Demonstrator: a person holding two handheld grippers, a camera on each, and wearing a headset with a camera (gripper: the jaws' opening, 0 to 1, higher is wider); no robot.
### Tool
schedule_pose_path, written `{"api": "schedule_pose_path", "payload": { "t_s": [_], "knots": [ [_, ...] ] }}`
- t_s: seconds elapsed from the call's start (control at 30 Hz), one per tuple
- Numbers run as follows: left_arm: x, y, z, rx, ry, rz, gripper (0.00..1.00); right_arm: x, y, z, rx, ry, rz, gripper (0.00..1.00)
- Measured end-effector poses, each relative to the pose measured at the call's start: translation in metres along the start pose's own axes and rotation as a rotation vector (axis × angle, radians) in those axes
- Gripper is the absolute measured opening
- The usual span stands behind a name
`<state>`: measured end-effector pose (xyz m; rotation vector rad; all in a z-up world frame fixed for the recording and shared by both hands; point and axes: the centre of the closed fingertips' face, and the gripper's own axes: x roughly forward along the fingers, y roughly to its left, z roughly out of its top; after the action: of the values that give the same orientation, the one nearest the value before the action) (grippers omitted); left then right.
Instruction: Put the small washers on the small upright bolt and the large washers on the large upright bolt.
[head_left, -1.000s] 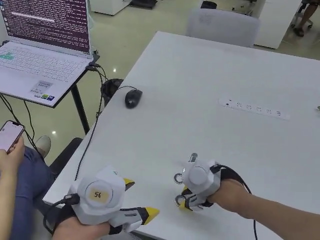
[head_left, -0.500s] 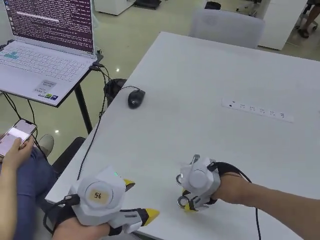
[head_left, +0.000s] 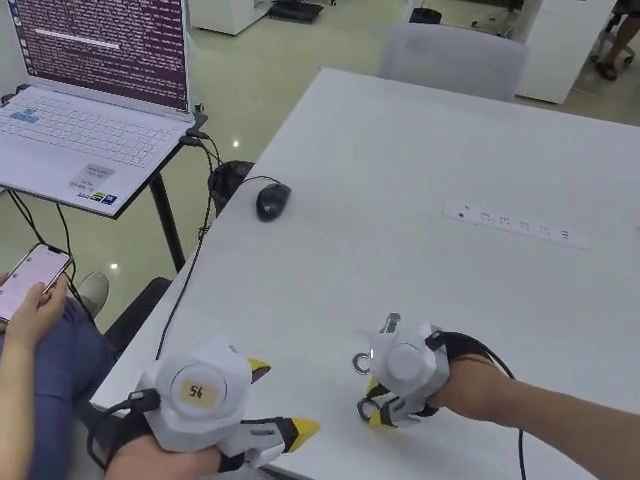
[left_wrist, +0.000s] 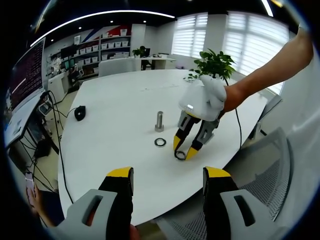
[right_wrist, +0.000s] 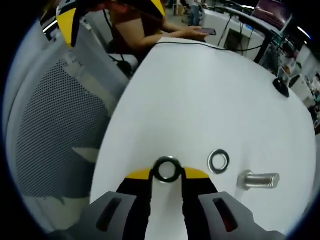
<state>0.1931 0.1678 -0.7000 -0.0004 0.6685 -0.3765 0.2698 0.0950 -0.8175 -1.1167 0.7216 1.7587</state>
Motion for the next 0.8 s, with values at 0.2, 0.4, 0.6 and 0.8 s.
{"api": "schedule_pose_path", "payload": {
  "t_s": [0.2,0.4,0.6,0.8],
  "knots": [
    [0.001,-0.002,-0.001,-0.003,-0.001,-0.002,0.55,-0.013,-0.011,0.004,0.069,-0.051,-0.06,0.23],
    [0.001,-0.002,0.0,-0.005,-0.005,-0.003,0.55,-0.038,-0.032,0.007,0.149,-0.101,-0.144,0.23],
    [0.003,-0.002,0.003,0.0,-0.009,-0.009,0.55,-0.069,-0.067,0.003,0.208,-0.114,-0.238,0.23],
    [0.005,-0.004,0.004,0.003,-0.012,-0.017,0.55,-0.086,-0.097,-0.003,0.247,-0.102,-0.278,0.23]
  ]
}}
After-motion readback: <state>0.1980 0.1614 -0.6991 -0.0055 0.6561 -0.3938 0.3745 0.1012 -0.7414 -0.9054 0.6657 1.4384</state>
